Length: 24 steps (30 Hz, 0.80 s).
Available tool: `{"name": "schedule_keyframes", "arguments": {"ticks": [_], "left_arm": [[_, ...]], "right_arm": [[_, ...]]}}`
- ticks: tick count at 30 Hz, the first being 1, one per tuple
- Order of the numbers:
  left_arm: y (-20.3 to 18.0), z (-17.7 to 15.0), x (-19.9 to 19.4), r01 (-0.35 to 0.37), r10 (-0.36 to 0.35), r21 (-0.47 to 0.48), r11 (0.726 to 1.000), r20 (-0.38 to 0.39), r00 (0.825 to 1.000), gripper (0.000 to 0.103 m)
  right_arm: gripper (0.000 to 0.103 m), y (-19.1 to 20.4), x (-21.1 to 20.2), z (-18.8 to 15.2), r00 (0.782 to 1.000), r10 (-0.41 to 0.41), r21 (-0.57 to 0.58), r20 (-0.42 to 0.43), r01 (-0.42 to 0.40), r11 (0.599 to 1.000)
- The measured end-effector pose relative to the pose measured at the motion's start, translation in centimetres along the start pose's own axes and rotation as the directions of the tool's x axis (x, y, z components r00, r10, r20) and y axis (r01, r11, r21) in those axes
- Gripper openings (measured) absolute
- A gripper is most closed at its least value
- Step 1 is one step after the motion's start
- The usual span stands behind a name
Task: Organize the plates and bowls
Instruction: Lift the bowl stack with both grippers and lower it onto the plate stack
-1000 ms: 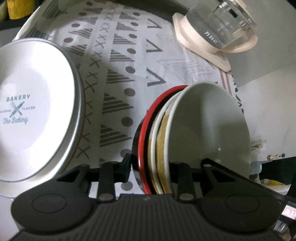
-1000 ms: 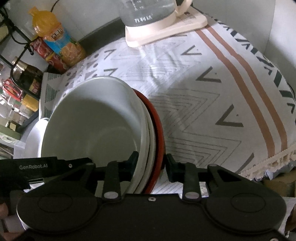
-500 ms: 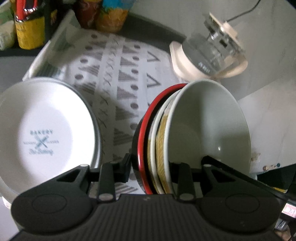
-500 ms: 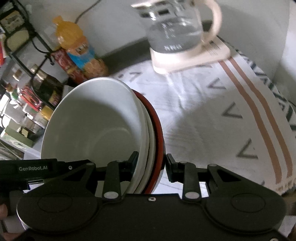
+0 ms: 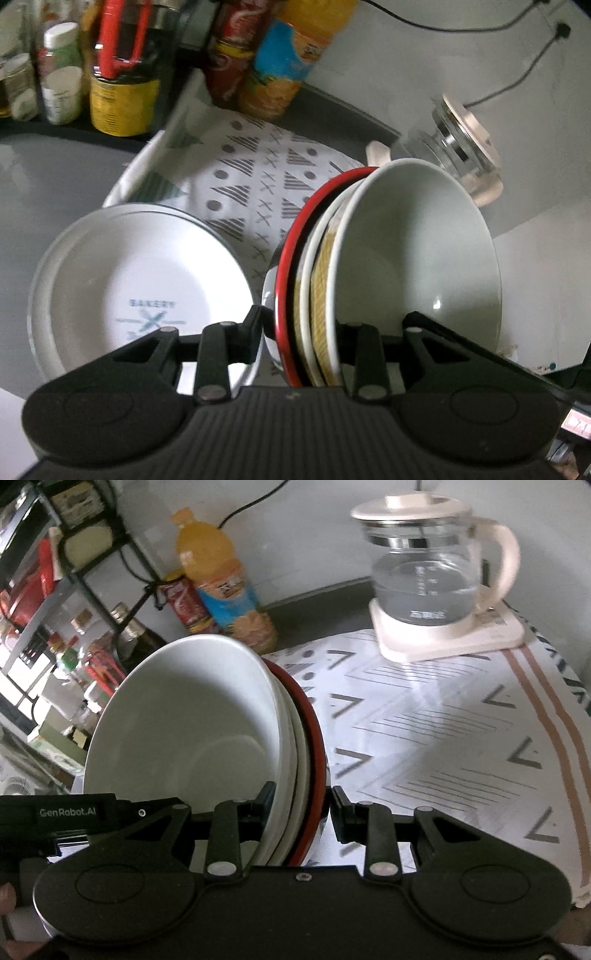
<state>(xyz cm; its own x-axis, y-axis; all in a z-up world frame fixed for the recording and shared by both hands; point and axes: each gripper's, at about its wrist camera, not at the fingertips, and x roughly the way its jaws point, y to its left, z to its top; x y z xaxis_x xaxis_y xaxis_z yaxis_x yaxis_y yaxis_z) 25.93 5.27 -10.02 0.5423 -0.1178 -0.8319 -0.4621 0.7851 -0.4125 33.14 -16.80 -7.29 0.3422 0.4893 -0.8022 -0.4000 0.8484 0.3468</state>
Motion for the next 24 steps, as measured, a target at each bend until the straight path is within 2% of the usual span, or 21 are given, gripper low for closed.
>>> {"name": "schedule_keyframes", "arguments": {"ticks": [11, 24], "left_arm": [[4.3, 0.5, -2.3, -0.026, 0.028, -0.062, 0.998, 0.03, 0.999, 0.03], [8.3, 0.5, -3.3, -0.048, 0.05, -0.116, 0.992, 0.02, 0.999, 0.03]], "right_arm": [[0.031, 3.5, 2.0, -0.9, 0.999, 0.04, -0.064, -0.027, -0.042, 0.997], [0.031, 7.2, 3.9, -1.6, 0.996, 0.044, -0.099, -0.072, -0.051, 0.994]]}}
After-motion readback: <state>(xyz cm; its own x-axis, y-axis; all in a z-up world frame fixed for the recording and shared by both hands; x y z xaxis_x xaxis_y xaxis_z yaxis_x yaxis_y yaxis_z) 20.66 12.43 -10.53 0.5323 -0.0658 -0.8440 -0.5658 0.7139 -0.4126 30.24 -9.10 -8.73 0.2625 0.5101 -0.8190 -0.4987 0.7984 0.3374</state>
